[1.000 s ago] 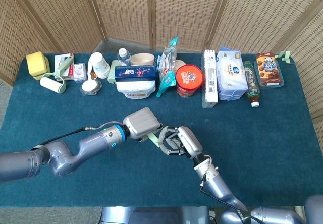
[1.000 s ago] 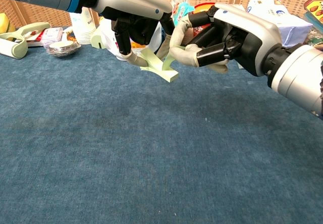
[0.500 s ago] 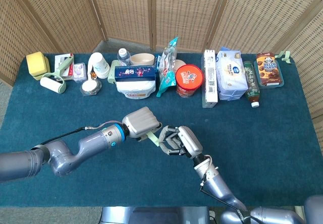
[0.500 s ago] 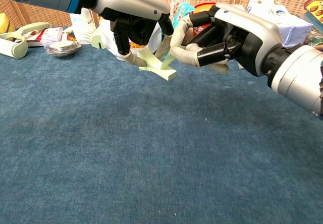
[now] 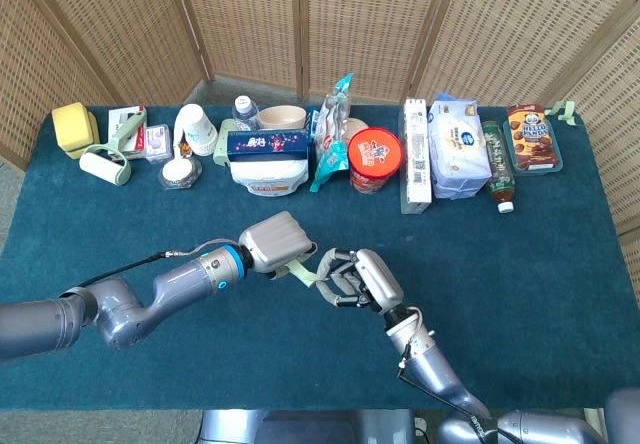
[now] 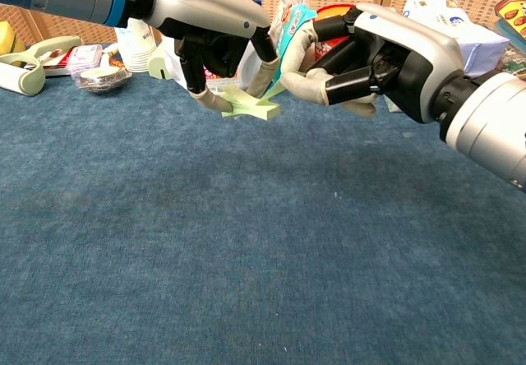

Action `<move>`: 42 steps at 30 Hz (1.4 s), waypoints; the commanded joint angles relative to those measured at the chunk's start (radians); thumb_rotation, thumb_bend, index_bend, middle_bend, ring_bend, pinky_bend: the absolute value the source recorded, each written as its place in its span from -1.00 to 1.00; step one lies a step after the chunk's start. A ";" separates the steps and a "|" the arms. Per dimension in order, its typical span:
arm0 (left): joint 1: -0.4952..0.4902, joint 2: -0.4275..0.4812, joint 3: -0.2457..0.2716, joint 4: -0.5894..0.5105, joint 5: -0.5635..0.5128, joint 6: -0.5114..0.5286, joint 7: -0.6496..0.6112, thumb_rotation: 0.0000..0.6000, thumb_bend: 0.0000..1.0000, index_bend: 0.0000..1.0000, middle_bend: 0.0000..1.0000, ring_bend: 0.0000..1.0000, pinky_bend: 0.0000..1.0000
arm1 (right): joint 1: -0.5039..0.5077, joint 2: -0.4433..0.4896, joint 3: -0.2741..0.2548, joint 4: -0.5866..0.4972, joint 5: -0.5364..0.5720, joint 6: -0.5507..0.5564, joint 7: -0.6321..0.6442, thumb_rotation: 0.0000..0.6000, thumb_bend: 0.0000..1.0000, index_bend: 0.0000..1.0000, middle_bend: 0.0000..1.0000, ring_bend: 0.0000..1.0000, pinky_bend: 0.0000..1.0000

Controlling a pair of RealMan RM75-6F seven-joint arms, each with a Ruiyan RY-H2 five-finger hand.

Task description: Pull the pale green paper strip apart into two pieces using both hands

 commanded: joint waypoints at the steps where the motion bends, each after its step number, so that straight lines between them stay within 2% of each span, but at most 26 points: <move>1: 0.003 0.000 0.005 0.005 -0.002 -0.002 -0.001 1.00 -0.24 0.27 1.00 1.00 1.00 | -0.003 0.004 0.000 -0.001 -0.002 0.002 0.004 1.00 -0.07 0.74 1.00 1.00 0.86; 13: 0.044 0.011 0.026 0.018 0.008 0.012 -0.029 1.00 -0.24 0.27 1.00 1.00 1.00 | -0.022 0.030 -0.009 -0.010 -0.017 0.019 0.029 1.00 -0.07 0.75 1.00 1.00 0.86; 24: 0.109 0.039 0.045 0.029 0.039 0.040 -0.082 1.00 -0.24 0.27 1.00 1.00 1.00 | -0.053 0.083 -0.028 -0.015 -0.026 0.033 0.048 1.00 -0.07 0.73 1.00 1.00 0.86; 29: 0.136 0.050 0.045 0.033 0.058 0.056 -0.103 1.00 -0.24 0.27 1.00 1.00 1.00 | -0.066 0.129 -0.042 -0.003 -0.022 0.017 0.065 1.00 -0.07 0.66 1.00 1.00 0.84; 31: 0.141 0.051 0.044 0.034 0.062 0.062 -0.102 1.00 -0.24 0.27 1.00 1.00 1.00 | -0.070 0.152 -0.051 0.004 -0.026 0.006 0.076 1.00 -0.07 0.60 1.00 1.00 0.80; 34: 0.148 0.049 0.042 0.032 0.067 0.072 -0.097 1.00 -0.24 0.27 1.00 1.00 1.00 | -0.075 0.179 -0.064 0.016 -0.029 -0.008 0.092 1.00 -0.07 0.39 1.00 0.96 0.67; 38: 0.164 0.037 0.037 0.022 0.064 0.098 -0.088 1.00 -0.24 0.25 1.00 1.00 1.00 | -0.094 0.238 -0.092 0.050 -0.042 -0.022 0.128 1.00 -0.07 0.07 0.98 0.78 0.51; 40: 0.170 0.030 0.036 0.022 0.060 0.107 -0.079 1.00 -0.24 0.24 1.00 1.00 1.00 | -0.100 0.256 -0.101 0.059 -0.049 -0.024 0.136 1.00 -0.07 -0.06 0.90 0.66 0.42; 42: 0.175 0.024 0.036 0.020 0.054 0.115 -0.072 1.00 -0.24 0.23 1.00 1.00 1.00 | -0.104 0.271 -0.110 0.068 -0.057 -0.027 0.139 1.00 -0.07 -0.28 0.70 0.46 0.23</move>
